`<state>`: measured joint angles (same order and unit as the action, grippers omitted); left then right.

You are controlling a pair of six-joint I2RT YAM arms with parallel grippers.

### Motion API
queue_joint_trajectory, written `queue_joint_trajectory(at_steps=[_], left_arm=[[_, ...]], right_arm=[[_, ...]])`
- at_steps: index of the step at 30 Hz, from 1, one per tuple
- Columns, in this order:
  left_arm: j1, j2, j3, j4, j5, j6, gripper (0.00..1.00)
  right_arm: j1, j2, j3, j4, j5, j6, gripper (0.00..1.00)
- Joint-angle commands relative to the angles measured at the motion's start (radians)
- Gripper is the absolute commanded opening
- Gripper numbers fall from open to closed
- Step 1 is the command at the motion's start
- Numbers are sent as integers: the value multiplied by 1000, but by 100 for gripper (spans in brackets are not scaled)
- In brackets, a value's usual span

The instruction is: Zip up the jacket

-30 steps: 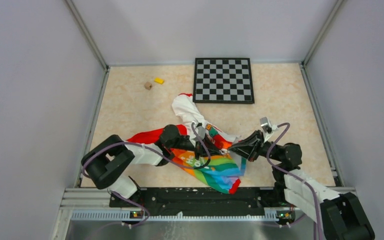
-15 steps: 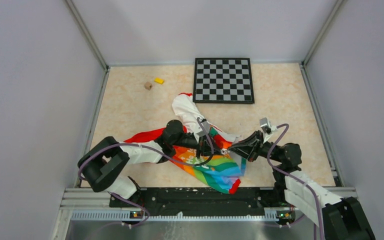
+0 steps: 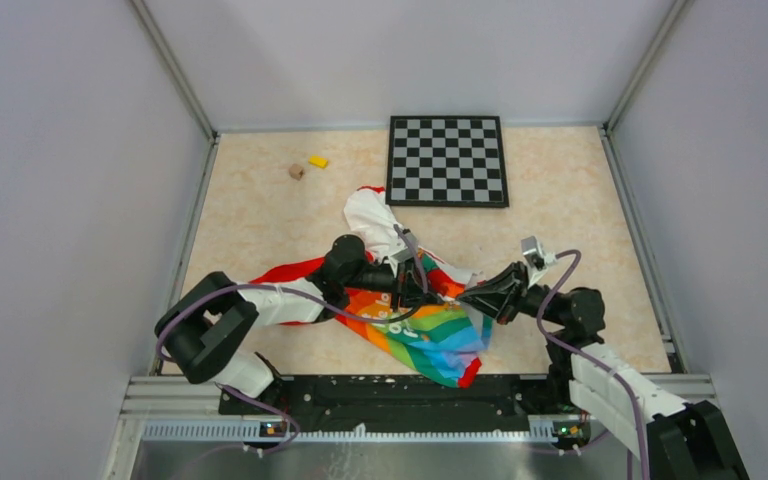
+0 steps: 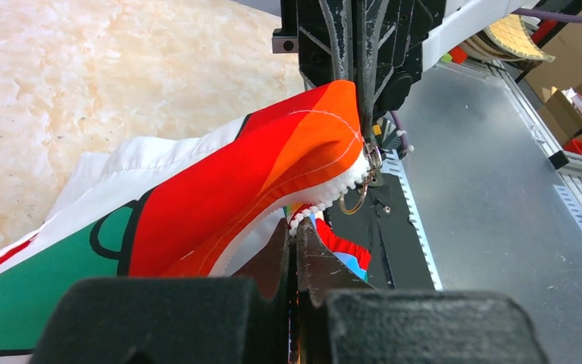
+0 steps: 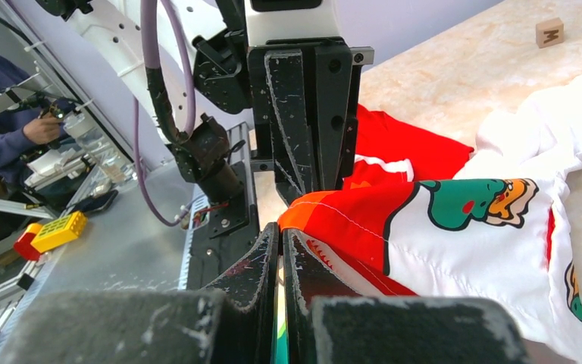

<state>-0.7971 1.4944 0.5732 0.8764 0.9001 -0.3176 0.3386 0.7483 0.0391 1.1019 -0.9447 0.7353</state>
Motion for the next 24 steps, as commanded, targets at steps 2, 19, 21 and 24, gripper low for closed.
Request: queue_joint_trajectory(at_steps=[2, 19, 21, 24], left_arm=[[6, -24, 30, 44, 35, -75, 0], [5, 15, 25, -31, -74, -177, 9], [4, 48, 33, 5, -85, -213, 10], [4, 84, 34, 37, -134, -259, 16]], right_arm=[[14, -2, 19, 1, 9, -36, 0], [13, -136, 247, -786, 341, -72, 0], [14, -137, 246, -792, 349, -26, 0], [14, -133, 273, -890, 398, 20, 0]])
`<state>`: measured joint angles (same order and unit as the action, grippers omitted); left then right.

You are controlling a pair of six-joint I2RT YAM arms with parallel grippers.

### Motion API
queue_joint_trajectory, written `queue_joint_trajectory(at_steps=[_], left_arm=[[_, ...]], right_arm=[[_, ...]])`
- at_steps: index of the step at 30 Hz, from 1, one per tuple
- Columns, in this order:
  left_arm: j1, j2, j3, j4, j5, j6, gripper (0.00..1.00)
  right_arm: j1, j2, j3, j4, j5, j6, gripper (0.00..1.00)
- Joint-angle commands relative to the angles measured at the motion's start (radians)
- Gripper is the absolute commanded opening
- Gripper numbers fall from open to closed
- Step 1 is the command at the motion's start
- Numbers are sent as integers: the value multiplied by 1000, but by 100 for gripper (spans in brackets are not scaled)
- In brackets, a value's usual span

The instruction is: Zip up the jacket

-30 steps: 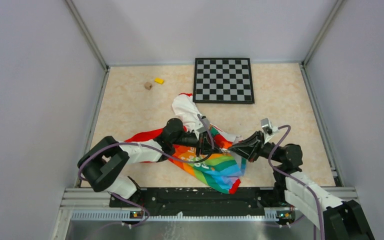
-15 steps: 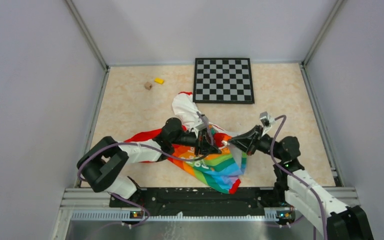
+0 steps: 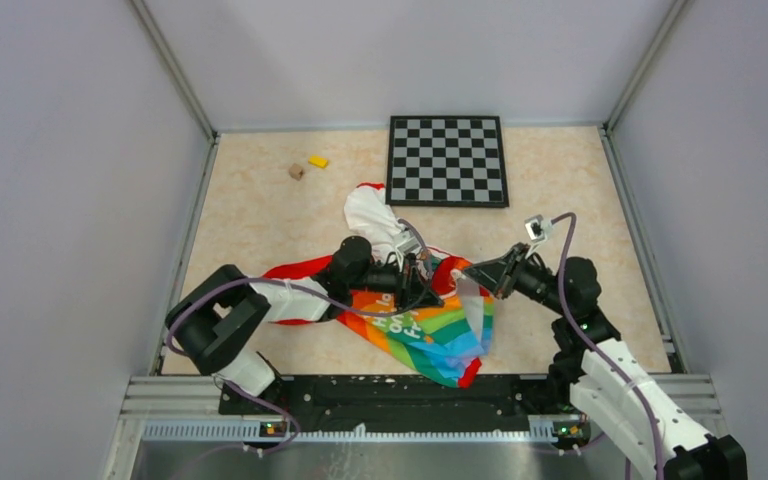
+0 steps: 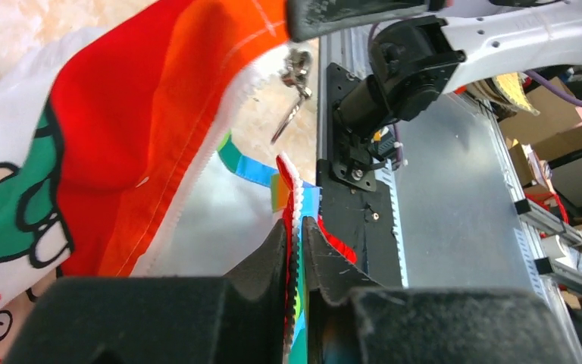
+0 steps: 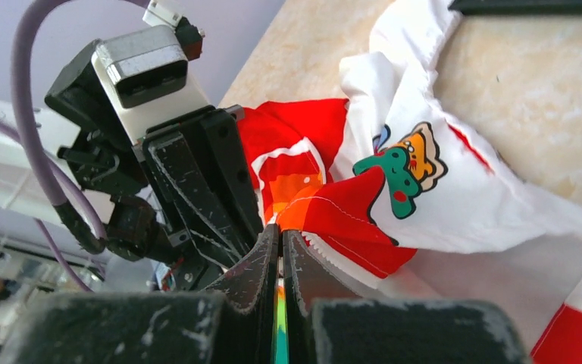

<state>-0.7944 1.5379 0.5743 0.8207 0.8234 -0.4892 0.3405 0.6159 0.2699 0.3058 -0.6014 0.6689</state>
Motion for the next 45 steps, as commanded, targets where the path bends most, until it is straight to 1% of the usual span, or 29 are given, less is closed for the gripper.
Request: queue_joint_trajectory(at_steps=[1, 3, 6, 8, 9, 10, 12, 15, 16, 18, 20, 23, 24, 26, 28, 30, 33, 34, 35, 40, 43, 45], left_arm=[[1, 54, 35, 97, -66, -101, 16], [1, 79, 35, 100, -93, -135, 18], [0, 116, 7, 202, -102, -199, 20], [0, 142, -12, 300, -89, -248, 20], [0, 156, -11, 324, -83, -265, 20], [0, 166, -7, 332, -79, -275, 20], [-2, 173, -3, 306, -92, -263, 26], [-14, 122, 14, 130, -175, -152, 35], [-26, 100, 21, 71, -230, -86, 39], [-44, 62, 50, -58, -293, 3, 46], [-64, 55, 94, -134, -324, 73, 51], [-95, 69, 162, -227, -359, 170, 59], [-106, 76, 194, -265, -374, 203, 61], [-116, 97, 267, -364, -379, 257, 63], [-117, 127, 335, -430, -343, 309, 66], [-112, 183, 420, -526, -239, 379, 66], [-104, 294, 585, -760, -127, 476, 64], [-99, 328, 660, -854, -110, 481, 64], [-93, 358, 696, -907, -92, 493, 65], [-78, 444, 757, -939, -72, 493, 66], [-73, 502, 802, -984, -30, 493, 66], [-72, 531, 825, -1011, 8, 494, 63]], right_arm=[[11, 3, 55, -123, 66, 110, 0], [0, 6, 58, -143, 65, 165, 0], [-18, -7, 11, -36, 11, 243, 0], [-26, -22, -1, -68, 39, 226, 0], [-31, -27, 3, -95, 52, 203, 0], [-37, -29, 9, -122, 61, 181, 0], [-43, -31, 25, -168, 75, 128, 0], [-43, -38, 51, -246, 115, 32, 0], [-43, -45, 57, -282, 139, 8, 0], [-44, -64, 68, -352, 209, -31, 0], [-45, -82, 82, -405, 290, -56, 0], [-50, -79, 113, -441, 387, -82, 0], [-51, -68, 126, -444, 404, -93, 0], [-52, -41, 155, -454, 427, -123, 0], [-55, -19, 179, -462, 432, -152, 0], [-57, -1, 201, -467, 432, -181, 0], [-72, 32, 242, -506, 440, -222, 0], [-82, 49, 255, -521, 440, -233, 0], [-91, 63, 265, -536, 442, -240, 0], [-104, 89, 263, -531, 439, -234, 0], [-118, 104, 265, -536, 432, -236, 0], [-121, 107, 262, -535, 423, -237, 0]])
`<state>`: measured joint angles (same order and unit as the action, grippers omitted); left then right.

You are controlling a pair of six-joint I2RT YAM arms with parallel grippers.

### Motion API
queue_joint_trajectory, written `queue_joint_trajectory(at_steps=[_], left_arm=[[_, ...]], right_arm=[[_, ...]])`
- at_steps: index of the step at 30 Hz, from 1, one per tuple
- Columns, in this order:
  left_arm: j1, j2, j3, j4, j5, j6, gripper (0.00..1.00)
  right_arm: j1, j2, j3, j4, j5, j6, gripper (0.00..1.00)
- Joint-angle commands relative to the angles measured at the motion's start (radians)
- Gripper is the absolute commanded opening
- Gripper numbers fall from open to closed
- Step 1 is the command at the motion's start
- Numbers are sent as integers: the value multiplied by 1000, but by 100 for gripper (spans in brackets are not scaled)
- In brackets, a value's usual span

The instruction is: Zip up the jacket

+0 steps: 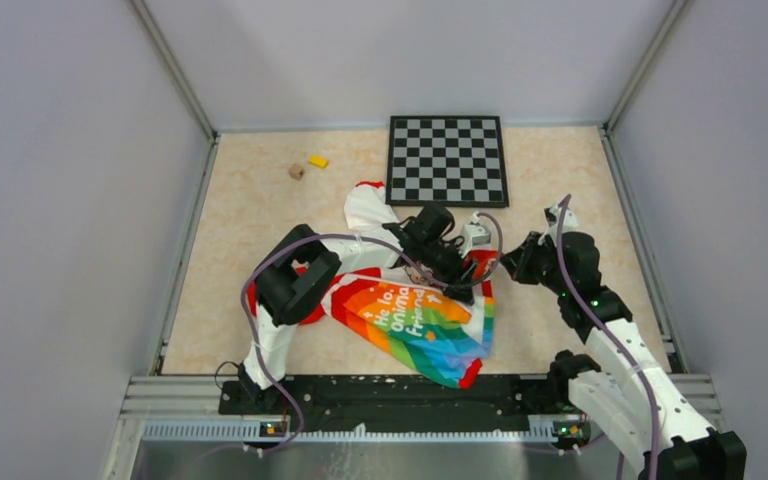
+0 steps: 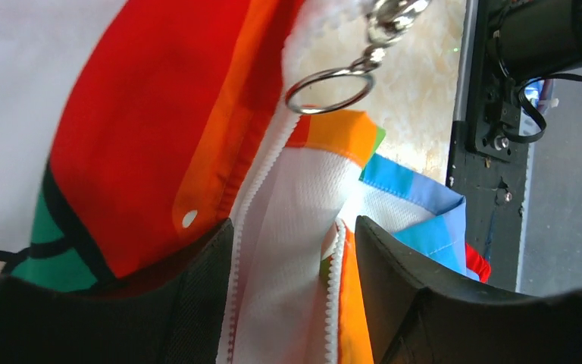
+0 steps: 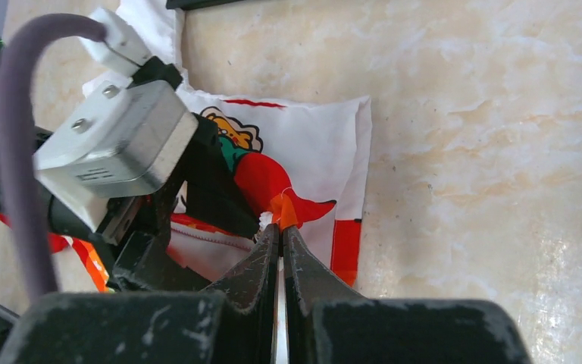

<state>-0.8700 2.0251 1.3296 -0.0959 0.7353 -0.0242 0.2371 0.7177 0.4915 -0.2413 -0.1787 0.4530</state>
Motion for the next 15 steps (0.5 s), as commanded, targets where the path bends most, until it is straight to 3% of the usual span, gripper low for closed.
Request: queue_joint_trajectory(at_steps=[1, 7, 11, 15], left_arm=[[3, 47, 67, -92, 116, 29, 62], [7, 10, 17, -22, 154, -34, 54], [19, -53, -37, 83, 147, -141, 68], [33, -122, -71, 188, 120, -216, 67]], right_arm=[[-19, 5, 39, 15, -6, -20, 0], [-25, 17, 27, 26, -29, -17, 0], [-26, 31, 29, 31, -39, -22, 0], [-28, 42, 29, 31, -40, -25, 0]])
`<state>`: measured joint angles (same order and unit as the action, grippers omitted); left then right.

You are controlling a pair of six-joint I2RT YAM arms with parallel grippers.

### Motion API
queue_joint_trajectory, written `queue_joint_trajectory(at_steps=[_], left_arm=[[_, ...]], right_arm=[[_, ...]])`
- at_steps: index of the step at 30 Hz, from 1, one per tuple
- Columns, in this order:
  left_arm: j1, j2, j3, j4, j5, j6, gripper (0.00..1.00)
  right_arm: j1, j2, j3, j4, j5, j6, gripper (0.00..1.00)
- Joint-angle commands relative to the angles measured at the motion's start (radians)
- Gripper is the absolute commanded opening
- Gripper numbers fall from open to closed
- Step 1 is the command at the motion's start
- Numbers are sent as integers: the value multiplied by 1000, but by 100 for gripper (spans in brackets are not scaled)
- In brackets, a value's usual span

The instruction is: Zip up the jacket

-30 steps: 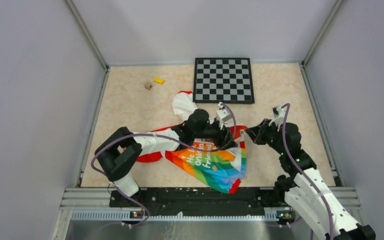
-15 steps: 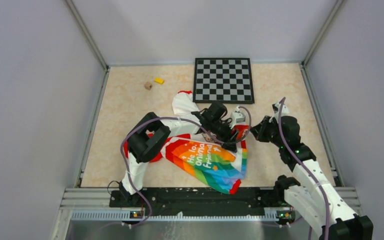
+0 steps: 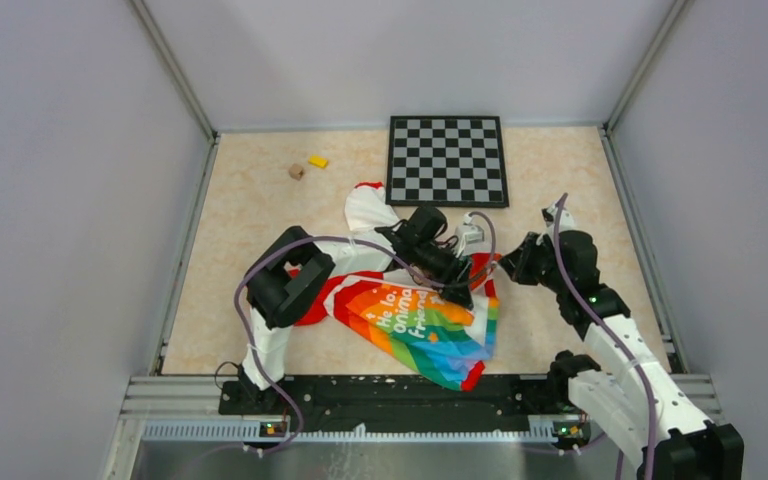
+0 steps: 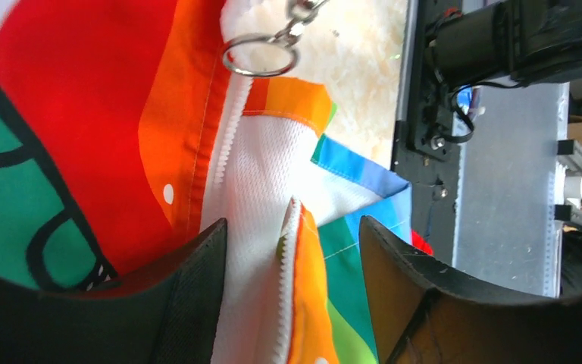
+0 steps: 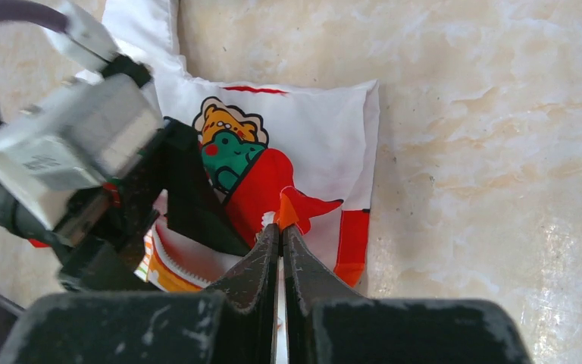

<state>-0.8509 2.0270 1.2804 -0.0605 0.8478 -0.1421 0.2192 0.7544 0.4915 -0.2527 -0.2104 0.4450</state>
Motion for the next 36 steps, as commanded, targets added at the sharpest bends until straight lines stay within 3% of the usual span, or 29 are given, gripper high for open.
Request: queue_joint_trajectory(at_steps=[1, 4, 5, 11, 23, 34, 36], left_arm=[[15, -135, -25, 159, 7, -98, 63], [13, -122, -19, 152, 57, -70, 37], [13, -106, -4, 122, 66, -55, 33], [-5, -25, 114, -113, 51, 74, 39], [-22, 62, 203, -198, 68, 119, 46], [-36, 83, 212, -252, 58, 164, 34], [-36, 67, 202, -248, 67, 164, 38]], right_arm=[[-11, 9, 28, 45, -9, -17, 0], [-13, 20, 30, 49, -13, -18, 0], [-14, 24, 31, 50, -14, -18, 0], [-17, 22, 36, 42, -16, -21, 0], [-18, 21, 36, 39, -45, -15, 0], [-18, 14, 33, 41, -57, -16, 0], [-17, 15, 28, 42, -58, -13, 0]])
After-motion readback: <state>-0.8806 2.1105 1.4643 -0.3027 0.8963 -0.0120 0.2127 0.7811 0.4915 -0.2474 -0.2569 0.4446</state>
